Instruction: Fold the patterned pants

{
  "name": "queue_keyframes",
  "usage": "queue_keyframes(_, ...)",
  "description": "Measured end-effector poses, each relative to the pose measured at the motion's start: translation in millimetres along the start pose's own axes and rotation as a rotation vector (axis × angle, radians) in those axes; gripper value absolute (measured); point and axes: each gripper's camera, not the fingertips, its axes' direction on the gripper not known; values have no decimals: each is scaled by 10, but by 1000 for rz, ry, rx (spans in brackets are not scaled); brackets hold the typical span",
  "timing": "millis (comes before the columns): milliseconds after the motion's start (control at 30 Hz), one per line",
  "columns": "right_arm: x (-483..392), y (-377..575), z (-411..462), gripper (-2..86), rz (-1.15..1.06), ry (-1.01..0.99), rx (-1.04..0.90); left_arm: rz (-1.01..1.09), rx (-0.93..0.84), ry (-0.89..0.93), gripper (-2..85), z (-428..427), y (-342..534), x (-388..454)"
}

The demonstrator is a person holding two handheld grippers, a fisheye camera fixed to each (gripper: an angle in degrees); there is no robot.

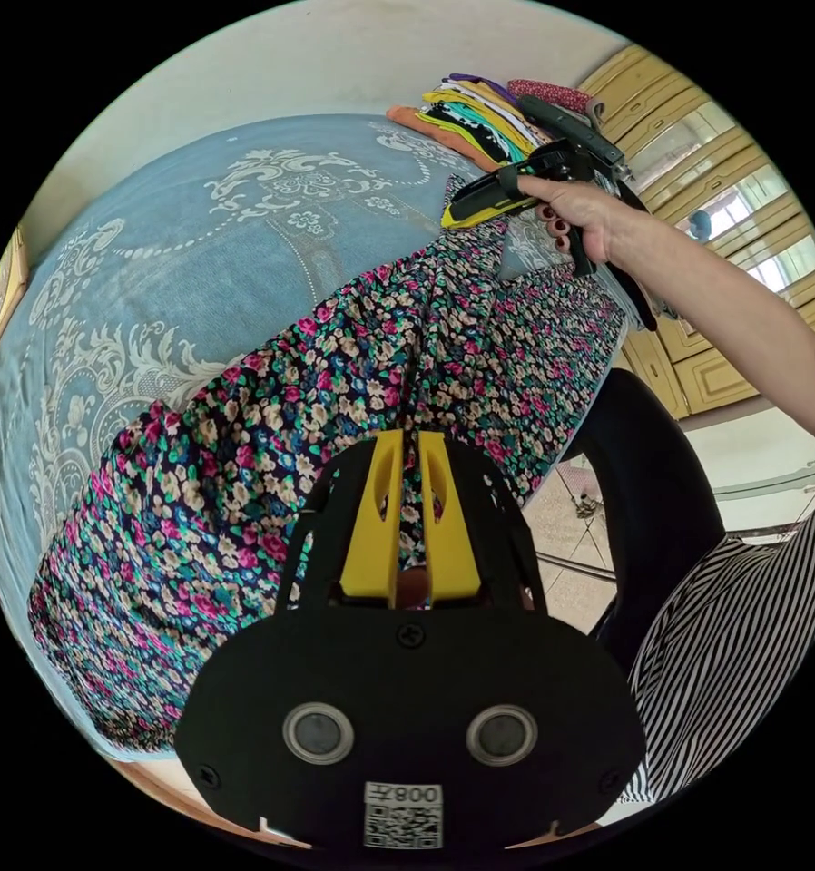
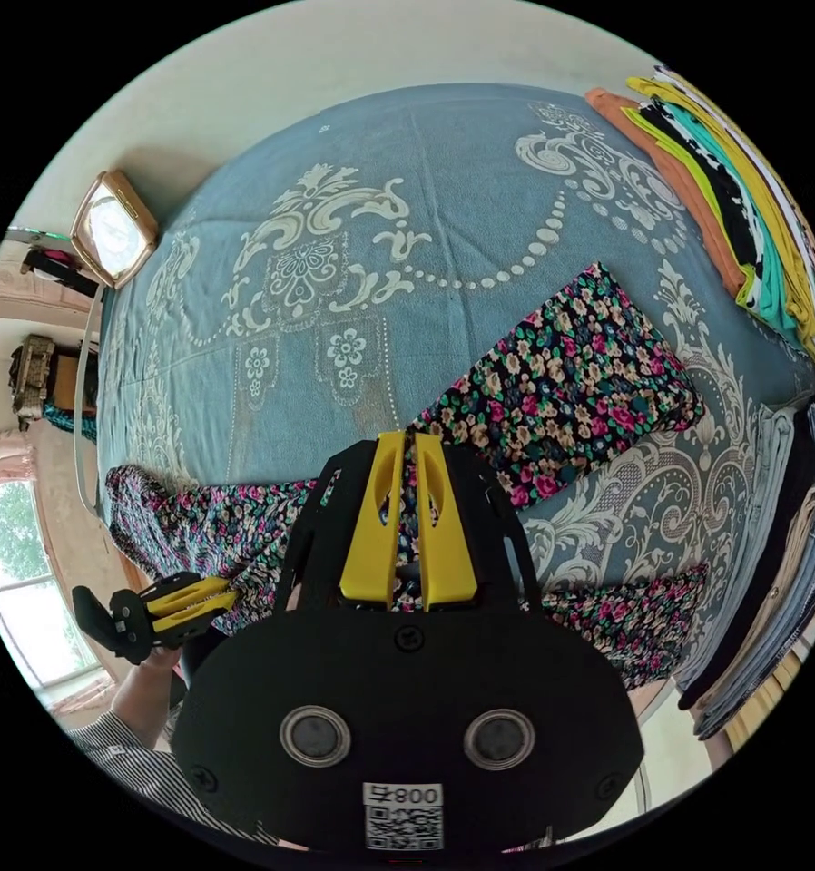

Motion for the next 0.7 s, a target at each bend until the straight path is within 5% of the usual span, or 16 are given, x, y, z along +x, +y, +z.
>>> queue_keyframes(700,955,1035,-1994,1,6,-323,198,85,76,-47,11,23,-312,669)
